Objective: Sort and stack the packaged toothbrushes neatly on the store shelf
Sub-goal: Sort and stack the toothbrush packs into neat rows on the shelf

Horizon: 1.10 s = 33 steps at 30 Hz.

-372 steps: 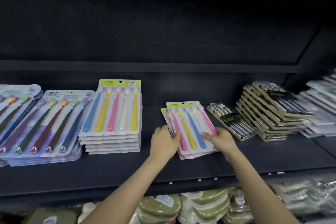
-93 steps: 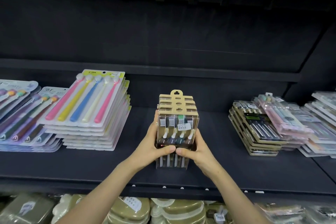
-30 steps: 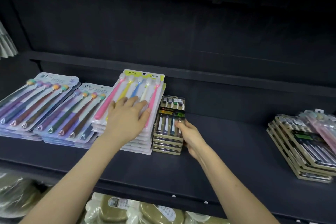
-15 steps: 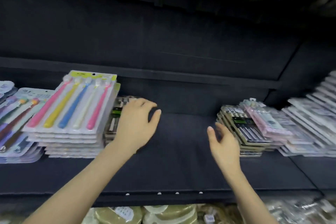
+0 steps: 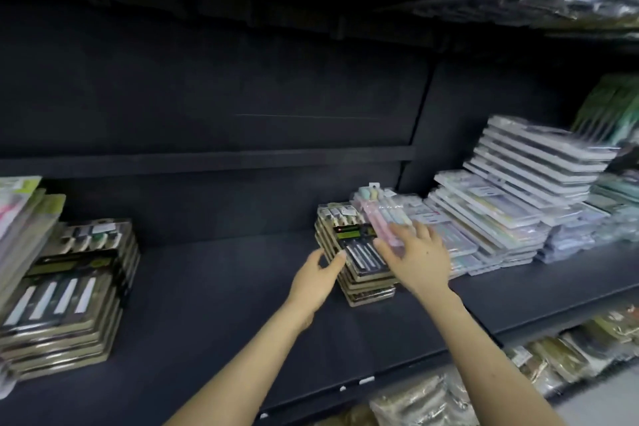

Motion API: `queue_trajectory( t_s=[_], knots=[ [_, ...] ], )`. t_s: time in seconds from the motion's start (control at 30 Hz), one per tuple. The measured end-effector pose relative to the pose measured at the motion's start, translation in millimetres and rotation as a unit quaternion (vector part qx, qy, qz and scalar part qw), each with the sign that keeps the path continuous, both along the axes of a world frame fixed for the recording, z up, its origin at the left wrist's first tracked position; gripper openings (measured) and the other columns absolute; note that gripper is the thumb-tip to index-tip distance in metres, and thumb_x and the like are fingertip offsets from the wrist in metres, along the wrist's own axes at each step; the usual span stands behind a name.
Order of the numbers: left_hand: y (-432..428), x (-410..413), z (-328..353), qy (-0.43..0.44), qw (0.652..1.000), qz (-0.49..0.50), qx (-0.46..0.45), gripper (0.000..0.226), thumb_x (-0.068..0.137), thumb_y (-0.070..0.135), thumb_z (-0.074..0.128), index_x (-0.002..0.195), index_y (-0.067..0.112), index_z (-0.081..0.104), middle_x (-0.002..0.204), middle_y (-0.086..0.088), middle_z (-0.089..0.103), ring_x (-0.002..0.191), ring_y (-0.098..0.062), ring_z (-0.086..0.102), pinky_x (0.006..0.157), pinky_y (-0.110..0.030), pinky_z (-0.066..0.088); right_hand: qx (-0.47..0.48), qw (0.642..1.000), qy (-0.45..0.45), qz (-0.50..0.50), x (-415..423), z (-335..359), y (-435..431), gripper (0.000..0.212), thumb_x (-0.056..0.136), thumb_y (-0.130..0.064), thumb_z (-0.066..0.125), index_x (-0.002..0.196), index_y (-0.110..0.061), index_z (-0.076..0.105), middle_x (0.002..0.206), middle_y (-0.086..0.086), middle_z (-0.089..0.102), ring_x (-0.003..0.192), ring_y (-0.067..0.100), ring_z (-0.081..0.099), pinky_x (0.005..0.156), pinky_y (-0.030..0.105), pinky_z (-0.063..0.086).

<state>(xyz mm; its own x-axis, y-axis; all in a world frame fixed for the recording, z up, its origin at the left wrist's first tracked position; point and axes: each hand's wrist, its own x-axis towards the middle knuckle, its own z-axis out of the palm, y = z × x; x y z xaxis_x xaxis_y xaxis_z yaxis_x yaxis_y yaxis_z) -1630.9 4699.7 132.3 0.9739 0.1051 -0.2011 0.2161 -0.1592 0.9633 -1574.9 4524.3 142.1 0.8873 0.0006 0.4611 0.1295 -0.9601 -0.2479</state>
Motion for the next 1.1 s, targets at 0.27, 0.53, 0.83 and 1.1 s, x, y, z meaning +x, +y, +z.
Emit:
queue_trajectory(
  t_s=[0.27,0.53,0.83,1.1],
  knots=[
    [-26.2,34.2,-9.3,0.033,0.994,0.005,-0.108,0.067,0.088,0.049,0.060,0.146,0.033,0.031,0.140,0.006,0.050,0.111,-0.008,0.050,0.093,-0.031,0.039,0.035,0.996,0.078,0.037,29.1,5.6,-50.1,0.042,0.091,-0.038,0.060,0.132,-0.026,0.058,0.149,0.012,0.041,0.139,0.032,0.029,0.109,0.045,0.029],
    [-31.9,46.7,-24.6,0.044,0.989,0.010,-0.137,0.072,0.085,0.050,0.063,0.147,0.042,0.025,0.139,0.008,0.052,0.124,-0.018,0.051,0.106,-0.045,0.041,0.198,0.978,0.055,0.023,-43.8,-14.3,-20.0,0.041,0.093,-0.060,0.038,0.087,-0.027,0.061,0.065,-0.020,0.055,0.059,0.003,0.051,0.050,0.020,0.032],
    [-26.8,39.5,-19.8,0.009,0.990,0.002,-0.139,0.042,0.094,0.037,0.054,0.135,0.042,0.043,0.112,0.015,0.066,0.093,-0.002,0.063,0.067,-0.023,0.048,0.566,0.793,0.225,0.006,-37.1,-51.7,17.4,0.060,0.078,-0.064,0.060,0.121,-0.024,0.048,0.107,-0.014,0.055,0.110,0.016,0.055,0.100,0.045,0.045],
    [31.3,9.5,-25.9,0.017,0.996,-0.066,-0.056,0.039,0.100,0.044,0.040,0.138,0.049,0.031,0.127,0.031,0.045,0.111,0.005,0.049,0.091,-0.025,0.043,0.591,0.732,0.336,0.047,-37.4,-32.0,43.3,0.079,0.079,-0.065,0.060,0.141,-0.020,0.042,0.134,0.002,0.058,0.119,0.021,0.055,0.088,0.032,0.048]
  ],
)
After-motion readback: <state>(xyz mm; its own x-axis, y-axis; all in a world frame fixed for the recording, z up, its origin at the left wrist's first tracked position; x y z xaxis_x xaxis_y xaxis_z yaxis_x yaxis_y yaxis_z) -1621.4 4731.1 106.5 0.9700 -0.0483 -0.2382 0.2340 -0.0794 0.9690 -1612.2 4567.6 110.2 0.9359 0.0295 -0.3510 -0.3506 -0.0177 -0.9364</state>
